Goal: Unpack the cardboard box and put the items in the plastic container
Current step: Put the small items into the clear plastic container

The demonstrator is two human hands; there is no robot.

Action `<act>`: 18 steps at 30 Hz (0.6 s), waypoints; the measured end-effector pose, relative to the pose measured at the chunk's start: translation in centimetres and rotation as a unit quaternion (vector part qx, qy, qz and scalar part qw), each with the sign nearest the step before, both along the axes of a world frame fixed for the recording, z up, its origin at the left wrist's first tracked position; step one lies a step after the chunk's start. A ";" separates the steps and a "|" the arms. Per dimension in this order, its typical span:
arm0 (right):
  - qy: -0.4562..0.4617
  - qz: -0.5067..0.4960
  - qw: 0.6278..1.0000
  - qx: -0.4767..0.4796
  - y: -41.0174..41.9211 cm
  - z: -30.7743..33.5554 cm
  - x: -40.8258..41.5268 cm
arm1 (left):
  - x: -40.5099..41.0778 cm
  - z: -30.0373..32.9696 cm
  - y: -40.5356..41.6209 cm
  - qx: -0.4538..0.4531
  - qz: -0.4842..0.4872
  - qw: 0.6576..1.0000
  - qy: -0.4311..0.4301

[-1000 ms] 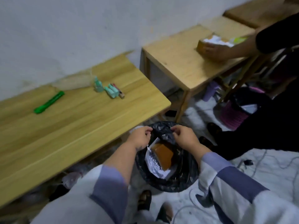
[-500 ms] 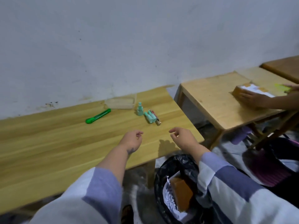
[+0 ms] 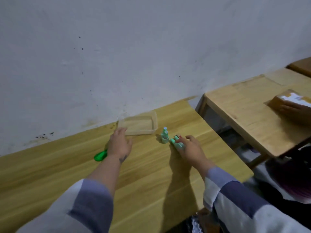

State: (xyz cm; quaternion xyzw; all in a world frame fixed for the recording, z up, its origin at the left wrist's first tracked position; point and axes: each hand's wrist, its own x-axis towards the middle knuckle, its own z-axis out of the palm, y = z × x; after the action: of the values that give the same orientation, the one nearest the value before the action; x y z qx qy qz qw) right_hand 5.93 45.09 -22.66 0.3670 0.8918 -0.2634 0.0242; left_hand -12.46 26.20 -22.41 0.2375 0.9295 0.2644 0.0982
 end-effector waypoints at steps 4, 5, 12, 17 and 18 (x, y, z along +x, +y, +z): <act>-0.016 0.005 1.000 0.020 0.2 -1.4 -1.2 | -3.0 -1.3 0.6 -0.021 0.013 1.000 0.000; -0.024 0.009 1.000 0.016 0.3 -1.5 -1.6 | -3.5 -1.5 0.7 -0.021 0.012 1.000 -0.003; 0.000 -0.007 1.000 -0.017 1.8 -1.2 -3.9 | -4.5 -2.4 2.3 -0.002 0.024 0.999 -0.048; -0.036 0.054 0.996 -0.061 2.5 -0.8 -5.2 | -3.8 -2.2 3.0 -0.039 0.067 0.996 -0.046; -0.040 0.063 0.995 -0.066 2.6 -0.8 -5.6 | -3.6 -2.2 3.1 -0.046 0.079 0.995 -0.040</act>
State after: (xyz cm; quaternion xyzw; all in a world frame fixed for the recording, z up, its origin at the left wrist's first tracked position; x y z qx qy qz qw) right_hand 0.37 47.72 -23.44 0.3180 0.8922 -0.3044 0.1008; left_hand -16.05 29.35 -24.59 0.1477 0.9518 0.2380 0.1248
